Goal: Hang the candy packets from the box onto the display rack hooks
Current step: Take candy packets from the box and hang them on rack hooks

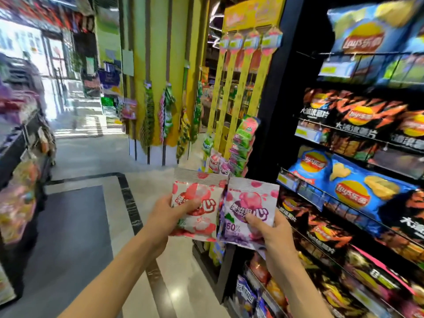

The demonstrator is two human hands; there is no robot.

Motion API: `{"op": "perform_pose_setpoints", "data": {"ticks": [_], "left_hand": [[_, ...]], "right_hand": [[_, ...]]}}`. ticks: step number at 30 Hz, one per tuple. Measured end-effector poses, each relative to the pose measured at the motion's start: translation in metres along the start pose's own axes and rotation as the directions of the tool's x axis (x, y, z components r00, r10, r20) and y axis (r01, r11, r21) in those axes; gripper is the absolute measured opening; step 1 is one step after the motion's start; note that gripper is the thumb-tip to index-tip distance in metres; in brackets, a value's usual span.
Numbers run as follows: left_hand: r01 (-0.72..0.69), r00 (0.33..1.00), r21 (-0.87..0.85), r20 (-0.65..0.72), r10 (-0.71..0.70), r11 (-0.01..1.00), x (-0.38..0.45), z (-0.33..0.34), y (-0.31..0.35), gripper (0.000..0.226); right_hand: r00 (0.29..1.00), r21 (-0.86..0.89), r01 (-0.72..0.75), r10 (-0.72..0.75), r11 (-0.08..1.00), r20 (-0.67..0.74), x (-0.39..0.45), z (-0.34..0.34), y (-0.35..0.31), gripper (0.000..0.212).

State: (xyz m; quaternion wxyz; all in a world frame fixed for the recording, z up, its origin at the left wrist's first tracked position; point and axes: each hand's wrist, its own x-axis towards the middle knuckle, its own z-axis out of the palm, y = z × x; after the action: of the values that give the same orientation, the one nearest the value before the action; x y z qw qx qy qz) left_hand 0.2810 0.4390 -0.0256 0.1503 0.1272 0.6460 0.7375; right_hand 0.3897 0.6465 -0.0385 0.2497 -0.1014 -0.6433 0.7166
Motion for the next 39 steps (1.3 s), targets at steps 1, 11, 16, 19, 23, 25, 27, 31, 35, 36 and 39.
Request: {"op": "perform_pose_setpoints", "data": {"ticks": [1,11,16,19,23,25,27,31,35,36,39], "left_hand": [[-0.008,1.000,-0.004,0.004,0.008,1.000,0.009,-0.010,0.003,0.025],[-0.017,0.999,-0.028,-0.045,0.015,0.999,0.111,-0.084,0.006,0.021],[0.007,0.998,-0.038,-0.062,-0.009,0.999,0.188,-0.101,-0.008,0.021],[0.030,0.999,-0.015,-0.034,-0.030,0.999,0.245,-0.102,-0.014,0.022],[0.041,0.999,0.029,0.016,-0.042,0.999,0.323,-0.093,-0.013,0.022],[0.043,0.998,0.046,0.039,-0.044,0.998,0.359,-0.089,-0.012,0.020],[0.042,0.997,0.055,0.064,-0.045,0.998,0.393,-0.087,-0.009,0.021],[0.063,0.991,0.084,0.114,-0.073,0.994,0.456,-0.081,-0.012,0.026],[0.093,0.976,0.095,0.186,-0.110,0.991,0.513,-0.065,-0.023,0.024],[0.099,0.970,0.097,0.212,-0.118,0.990,0.529,-0.060,-0.027,0.024],[0.102,0.950,0.082,0.289,-0.122,0.991,0.573,-0.044,-0.035,0.016]], "right_hand": [[1.000,-0.004,0.014,-0.014,1.000,-0.013,0.008,0.011,0.001,0.023],[0.993,-0.085,0.070,-0.077,0.994,-0.091,0.105,0.090,0.039,0.033],[0.992,-0.069,0.076,-0.082,0.995,-0.094,0.173,0.113,0.064,0.033],[0.985,-0.089,0.069,-0.082,0.994,-0.150,0.220,0.119,0.087,0.031],[0.969,-0.069,0.045,-0.061,0.997,-0.238,0.287,0.125,0.108,0.031],[0.969,-0.055,0.036,-0.049,0.998,-0.244,0.318,0.127,0.116,0.032],[0.972,-0.012,0.043,-0.044,0.999,-0.230,0.345,0.130,0.121,0.032],[0.951,-0.040,0.004,-0.016,0.999,-0.309,0.385,0.129,0.135,0.033],[0.921,-0.101,0.015,-0.053,0.995,-0.386,0.415,0.124,0.144,0.037],[0.911,-0.121,0.020,-0.068,0.992,-0.406,0.422,0.123,0.145,0.039],[0.872,-0.185,0.017,-0.106,0.983,-0.478,0.443,0.120,0.150,0.045]]}}
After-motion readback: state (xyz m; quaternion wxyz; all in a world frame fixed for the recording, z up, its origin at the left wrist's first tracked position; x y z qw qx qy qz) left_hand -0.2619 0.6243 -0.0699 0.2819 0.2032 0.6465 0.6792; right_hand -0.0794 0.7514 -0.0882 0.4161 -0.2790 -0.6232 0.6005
